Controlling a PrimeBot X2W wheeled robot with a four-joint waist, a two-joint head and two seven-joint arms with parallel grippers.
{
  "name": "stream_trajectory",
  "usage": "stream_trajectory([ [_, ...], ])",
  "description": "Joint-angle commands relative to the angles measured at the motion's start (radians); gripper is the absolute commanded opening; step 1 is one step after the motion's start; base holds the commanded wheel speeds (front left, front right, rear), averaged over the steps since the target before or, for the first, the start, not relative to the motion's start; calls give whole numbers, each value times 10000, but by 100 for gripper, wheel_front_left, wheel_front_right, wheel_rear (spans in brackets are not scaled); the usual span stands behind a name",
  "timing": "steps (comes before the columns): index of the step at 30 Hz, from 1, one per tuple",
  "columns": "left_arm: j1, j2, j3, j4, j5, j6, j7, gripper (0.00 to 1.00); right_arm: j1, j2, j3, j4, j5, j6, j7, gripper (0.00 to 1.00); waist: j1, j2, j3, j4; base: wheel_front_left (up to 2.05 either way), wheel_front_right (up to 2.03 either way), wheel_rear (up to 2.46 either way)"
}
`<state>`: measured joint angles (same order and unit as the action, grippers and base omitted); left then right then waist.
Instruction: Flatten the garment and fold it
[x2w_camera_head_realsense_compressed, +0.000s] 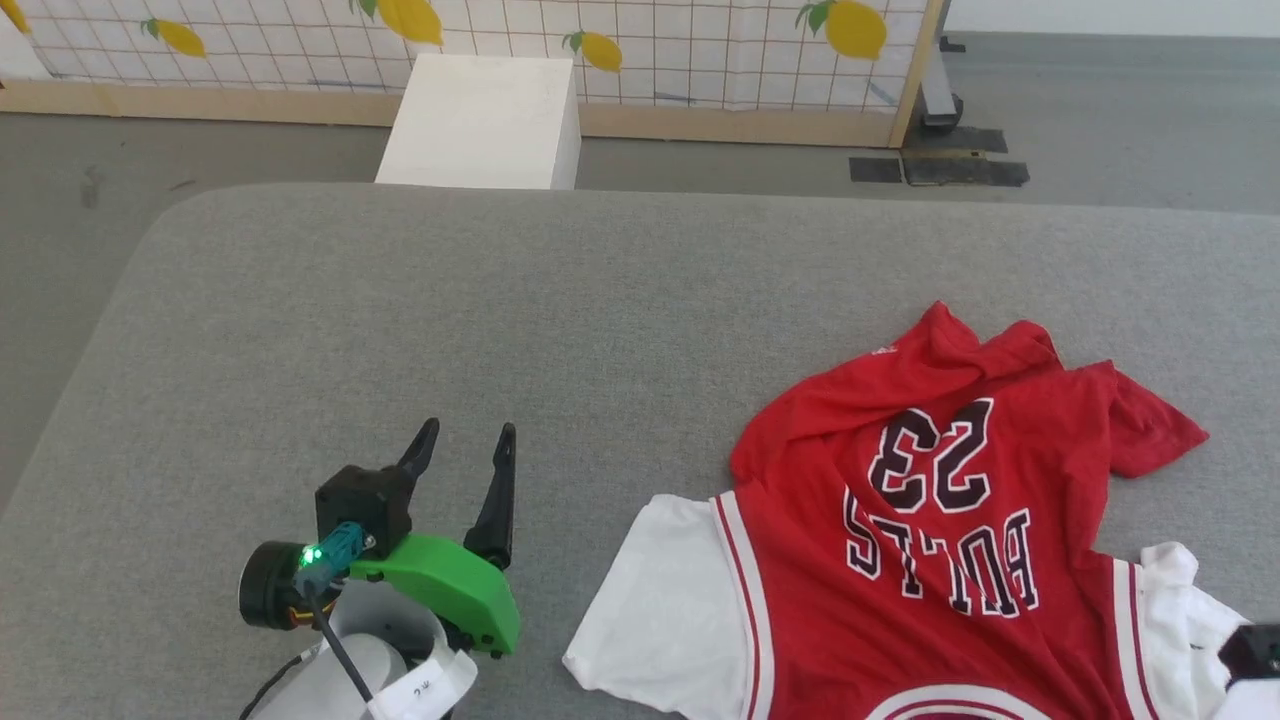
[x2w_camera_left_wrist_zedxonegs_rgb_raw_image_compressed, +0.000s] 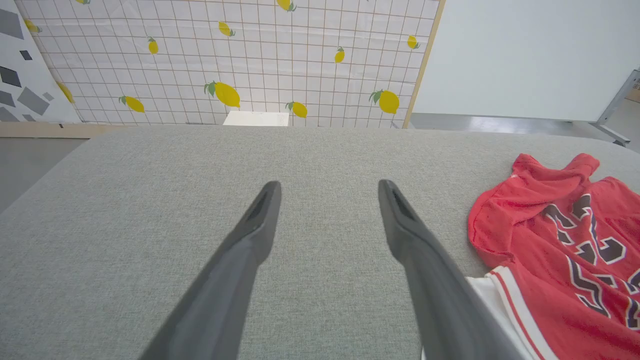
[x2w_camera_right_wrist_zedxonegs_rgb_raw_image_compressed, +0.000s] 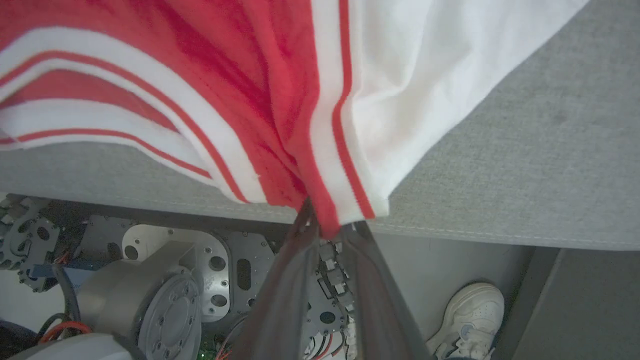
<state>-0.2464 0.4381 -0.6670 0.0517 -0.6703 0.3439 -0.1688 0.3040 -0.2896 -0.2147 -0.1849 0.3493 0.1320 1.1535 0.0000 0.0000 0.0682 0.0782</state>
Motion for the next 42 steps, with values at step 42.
stream_trajectory([
  [42, -4435, -54, -2423, 647, -1625, -2637, 8372, 100, -2874, 1338, 58, 545, -321, -13, -10642, 100, 0, 0, 2299, -2117, 0, 0, 0],
])
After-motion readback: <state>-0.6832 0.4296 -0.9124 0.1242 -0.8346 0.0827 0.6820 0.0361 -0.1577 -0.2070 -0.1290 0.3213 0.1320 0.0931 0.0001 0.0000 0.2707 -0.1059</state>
